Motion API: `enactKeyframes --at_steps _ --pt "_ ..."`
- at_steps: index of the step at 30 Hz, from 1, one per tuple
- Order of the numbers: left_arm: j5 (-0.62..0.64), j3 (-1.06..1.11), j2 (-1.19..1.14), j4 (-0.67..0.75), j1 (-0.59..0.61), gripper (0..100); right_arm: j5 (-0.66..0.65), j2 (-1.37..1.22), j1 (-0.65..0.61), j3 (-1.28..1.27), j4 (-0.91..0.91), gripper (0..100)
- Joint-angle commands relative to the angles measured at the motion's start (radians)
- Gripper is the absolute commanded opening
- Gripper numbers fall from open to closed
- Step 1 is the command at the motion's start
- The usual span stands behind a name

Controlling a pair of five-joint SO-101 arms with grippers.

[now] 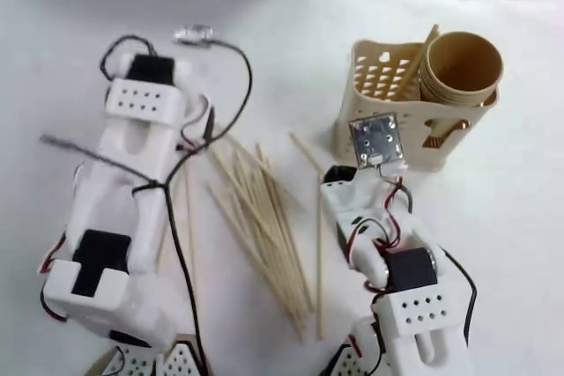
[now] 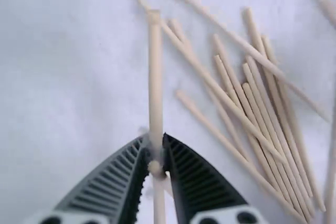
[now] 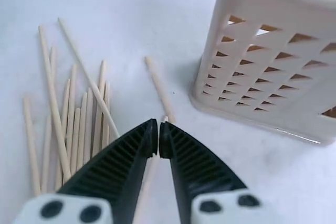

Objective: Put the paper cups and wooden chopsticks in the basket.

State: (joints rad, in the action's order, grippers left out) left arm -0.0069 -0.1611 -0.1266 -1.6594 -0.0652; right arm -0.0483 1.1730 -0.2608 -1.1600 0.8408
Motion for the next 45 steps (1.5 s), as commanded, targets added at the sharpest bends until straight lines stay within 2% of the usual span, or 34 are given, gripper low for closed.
enactKeyframes --at_steps 1,4,10,19,23,31,39,45 --pt "-0.034 -0.221 0.004 -0.069 -0.005 2 0.006 0.022 0.035 0.005 -0.033 2.0" --pt "-0.038 -0.377 0.004 -0.107 -0.005 2 0.066 0.022 0.056 0.005 -0.039 2.0" --pt "-0.037 -0.585 0.004 -0.115 -0.010 2 0.074 0.022 0.061 0.005 -0.036 2.0" --pt "-0.032 -0.914 0.002 -0.086 -0.166 2 0.080 0.025 0.174 0.028 -0.033 2.0" --pt "-0.031 -1.034 -0.004 0.006 -0.245 2 0.127 0.025 0.260 0.061 -0.033 2.0" --pt "-0.031 -1.051 -0.004 0.285 -0.377 2 0.144 0.025 0.463 0.158 0.019 1.9" --pt "-0.029 -1.048 -0.015 0.448 -0.506 2 0.144 0.025 0.479 0.166 0.027 1.9" --pt "-0.029 -1.053 -0.151 0.591 -0.570 2 0.144 0.025 0.476 0.166 0.027 1.9"
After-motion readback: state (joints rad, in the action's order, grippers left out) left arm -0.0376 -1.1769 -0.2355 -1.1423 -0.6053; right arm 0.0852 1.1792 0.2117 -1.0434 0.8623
